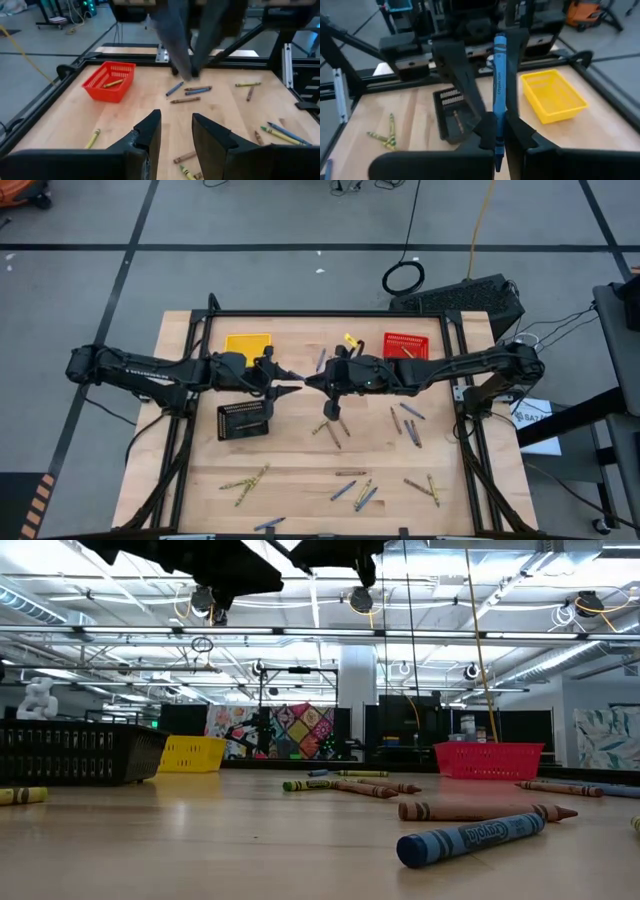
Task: Sort crayons
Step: Put the blue crayon into the yellow bin
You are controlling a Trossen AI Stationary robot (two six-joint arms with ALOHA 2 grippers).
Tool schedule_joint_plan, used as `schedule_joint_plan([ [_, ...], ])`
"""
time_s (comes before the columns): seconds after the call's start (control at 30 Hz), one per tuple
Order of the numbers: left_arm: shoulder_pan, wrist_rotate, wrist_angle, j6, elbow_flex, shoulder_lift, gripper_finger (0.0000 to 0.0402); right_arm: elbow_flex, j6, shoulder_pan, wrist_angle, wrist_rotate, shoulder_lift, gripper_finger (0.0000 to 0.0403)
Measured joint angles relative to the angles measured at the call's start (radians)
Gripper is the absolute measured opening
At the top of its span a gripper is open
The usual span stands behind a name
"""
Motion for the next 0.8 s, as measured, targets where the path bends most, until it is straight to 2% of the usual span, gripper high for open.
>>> schedule_joint_plan([
  [0.33, 0.0, 0.063, 0.074, 0.009, 0.0, 0.0, 0.0112, 0.0, -0.011, 0.0, 0.007, -0.002, -0.009, 0.0],
  [0.8, 0.047, 0.071, 0.137, 0.009, 0.0, 0.0, 0.0112, 0.0, -0.011, 0.0, 0.007, -0.004, -0.009, 0.0],
])
